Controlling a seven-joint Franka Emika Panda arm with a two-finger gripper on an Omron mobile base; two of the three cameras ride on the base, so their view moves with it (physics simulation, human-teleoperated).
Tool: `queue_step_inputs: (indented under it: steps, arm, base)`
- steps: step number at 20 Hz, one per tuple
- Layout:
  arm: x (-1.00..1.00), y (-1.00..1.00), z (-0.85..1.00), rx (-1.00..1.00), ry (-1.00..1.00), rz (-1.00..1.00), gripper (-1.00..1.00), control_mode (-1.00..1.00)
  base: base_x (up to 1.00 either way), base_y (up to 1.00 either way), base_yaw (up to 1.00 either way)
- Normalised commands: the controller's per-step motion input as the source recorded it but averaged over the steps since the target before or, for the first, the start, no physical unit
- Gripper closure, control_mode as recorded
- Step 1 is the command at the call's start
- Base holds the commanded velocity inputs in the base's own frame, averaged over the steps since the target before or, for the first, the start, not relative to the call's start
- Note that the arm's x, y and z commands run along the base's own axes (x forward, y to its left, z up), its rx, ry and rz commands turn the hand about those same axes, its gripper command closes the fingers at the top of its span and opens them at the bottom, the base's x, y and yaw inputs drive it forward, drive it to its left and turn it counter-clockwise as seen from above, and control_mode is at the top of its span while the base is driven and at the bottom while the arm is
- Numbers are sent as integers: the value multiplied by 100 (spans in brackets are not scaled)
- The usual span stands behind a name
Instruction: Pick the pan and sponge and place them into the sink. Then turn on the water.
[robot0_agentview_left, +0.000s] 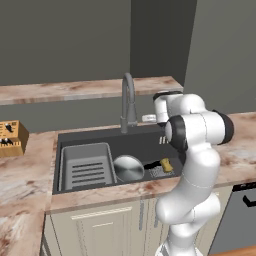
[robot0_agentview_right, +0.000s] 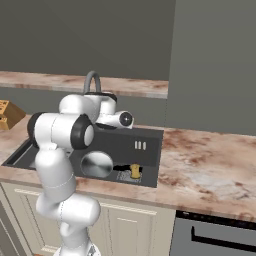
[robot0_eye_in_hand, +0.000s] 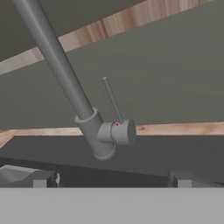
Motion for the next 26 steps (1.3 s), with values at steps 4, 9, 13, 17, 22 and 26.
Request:
queue_step_inputs:
  steps: [4,9,13,17,22,26]
  arm:
    - [11,1,0,0,2,0,-100,-100]
    - [14,1,0,0,6,0,-100,-100]
    - [7,2,0,0,6,0,-100,-100]
    - [0,2,15,0,0,0,-100,-100]
    - [0,12,11,0,0,0,-100,-100]
    - [0,27,0,0,0,0,-100,-100]
  base:
    - [0,0,0]
    - [0,0,0]
    - [0,0,0]
    - [0,0,0]
    - [0,0,0]
    - [0,0,0]
